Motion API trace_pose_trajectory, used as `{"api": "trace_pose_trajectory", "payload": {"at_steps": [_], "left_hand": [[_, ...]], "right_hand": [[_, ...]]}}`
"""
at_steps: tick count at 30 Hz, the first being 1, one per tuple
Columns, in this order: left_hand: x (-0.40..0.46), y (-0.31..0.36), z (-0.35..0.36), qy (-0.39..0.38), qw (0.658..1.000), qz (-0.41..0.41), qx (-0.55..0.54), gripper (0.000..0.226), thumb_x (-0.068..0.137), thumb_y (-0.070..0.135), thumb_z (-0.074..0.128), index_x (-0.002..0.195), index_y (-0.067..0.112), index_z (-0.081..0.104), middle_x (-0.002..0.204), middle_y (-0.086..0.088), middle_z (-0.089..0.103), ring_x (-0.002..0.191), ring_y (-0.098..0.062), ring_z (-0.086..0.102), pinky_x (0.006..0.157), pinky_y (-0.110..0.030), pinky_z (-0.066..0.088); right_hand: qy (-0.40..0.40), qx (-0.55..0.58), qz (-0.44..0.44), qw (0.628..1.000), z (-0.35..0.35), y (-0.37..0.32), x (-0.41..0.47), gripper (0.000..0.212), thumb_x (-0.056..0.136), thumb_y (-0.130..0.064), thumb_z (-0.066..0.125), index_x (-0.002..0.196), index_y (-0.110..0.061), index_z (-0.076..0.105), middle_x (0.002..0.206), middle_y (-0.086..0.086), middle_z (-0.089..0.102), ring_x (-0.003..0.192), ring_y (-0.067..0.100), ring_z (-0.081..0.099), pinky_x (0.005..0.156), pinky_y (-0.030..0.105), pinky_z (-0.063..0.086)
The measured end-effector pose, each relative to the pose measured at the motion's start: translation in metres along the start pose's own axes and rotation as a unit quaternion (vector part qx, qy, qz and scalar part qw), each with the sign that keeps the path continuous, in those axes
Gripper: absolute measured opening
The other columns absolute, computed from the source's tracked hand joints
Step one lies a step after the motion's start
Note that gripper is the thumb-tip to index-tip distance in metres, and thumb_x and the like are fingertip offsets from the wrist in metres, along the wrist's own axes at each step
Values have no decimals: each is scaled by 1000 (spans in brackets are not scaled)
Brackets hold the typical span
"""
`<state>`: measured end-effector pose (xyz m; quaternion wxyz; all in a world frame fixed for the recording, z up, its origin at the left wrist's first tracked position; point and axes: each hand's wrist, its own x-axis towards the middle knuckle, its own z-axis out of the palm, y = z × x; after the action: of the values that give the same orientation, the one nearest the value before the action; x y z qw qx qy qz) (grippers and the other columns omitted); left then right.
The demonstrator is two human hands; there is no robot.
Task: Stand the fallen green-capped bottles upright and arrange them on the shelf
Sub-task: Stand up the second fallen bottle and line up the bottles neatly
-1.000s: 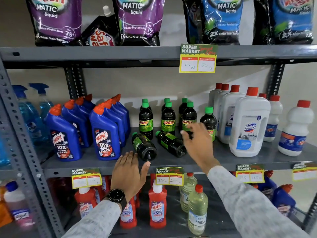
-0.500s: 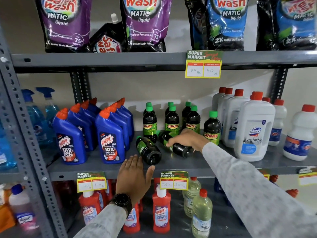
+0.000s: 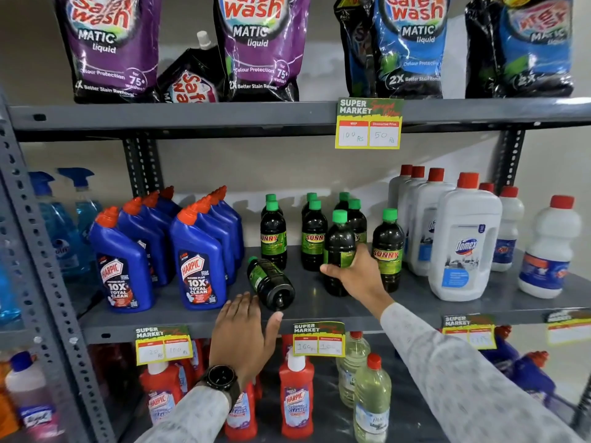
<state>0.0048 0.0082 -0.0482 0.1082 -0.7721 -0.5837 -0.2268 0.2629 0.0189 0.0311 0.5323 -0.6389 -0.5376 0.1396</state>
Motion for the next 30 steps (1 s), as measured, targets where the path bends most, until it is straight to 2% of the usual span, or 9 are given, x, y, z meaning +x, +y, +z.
{"api": "trace_pose_trajectory", "payload": {"at_steps": [4,8,12,14,17,19,23,27,30], "left_hand": [[0,0,1,3,1000,-1,2,83,102,68,18,135,8,63,142,-15,64,135,-30,58,118,-45,40],[0,0,0,2,1000,-1,5,82,101,68,18,135,8,63,141,-15,65,134,-29,58,117,-44,40],[0,0,1,2,1000,3,9,81,102,67,19,134,7,63,140,-16,65,133,-30,59,116,-45,42],[0,-1,0,4,1000,5,11,82,101,67,19,135,7,63,141,-16,64,134,-30,58,117,-45,41],[1,-1,0,1,1000,6,13,83,101,68,17,137,7,61,144,-15,62,136,-30,56,119,-45,39],[1,-2,1,1,1000,8,13,84,101,68,15,138,7,60,145,-16,61,137,-30,55,120,-45,38],[2,-2,1,1,1000,8,12,84,101,68,16,139,7,59,146,-16,61,138,-31,55,120,-46,38],[2,-2,3,1,1000,7,15,84,101,67,17,138,6,60,145,-17,61,137,-32,55,119,-47,39],[2,-2,3,0,1000,5,14,82,101,67,18,138,7,60,146,-17,60,138,-32,54,120,-47,38]], "right_hand": [[12,13,8,1000,3,9,-2,74,68,-37,96,125,-18,52,107,-8,70,97,16,69,82,28,53],[-19,76,11,997,6,20,-4,82,78,-30,90,145,-21,44,119,-8,70,108,14,67,98,34,52],[-59,129,21,990,4,30,3,66,87,-12,78,145,-27,50,120,-10,72,115,12,66,110,42,48],[-58,117,18,991,3,30,1,56,87,-16,81,136,-24,55,116,-9,73,110,11,67,105,42,52],[-54,90,-5,994,3,23,-4,54,81,-21,89,122,-25,54,109,-10,70,99,2,66,85,23,54],[-45,76,-17,996,4,21,-5,57,75,-23,93,117,-25,54,106,-9,70,95,2,66,77,18,51],[-49,90,-2,995,4,24,-3,60,76,-16,91,120,-25,52,111,-5,69,101,10,67,80,22,50],[-70,99,13,993,6,33,3,64,76,-12,87,127,-26,52,115,-3,72,109,18,68,97,38,53],[-57,95,10,994,7,32,2,67,77,-14,90,130,-24,51,117,-6,71,108,16,68,97,36,54]]}}
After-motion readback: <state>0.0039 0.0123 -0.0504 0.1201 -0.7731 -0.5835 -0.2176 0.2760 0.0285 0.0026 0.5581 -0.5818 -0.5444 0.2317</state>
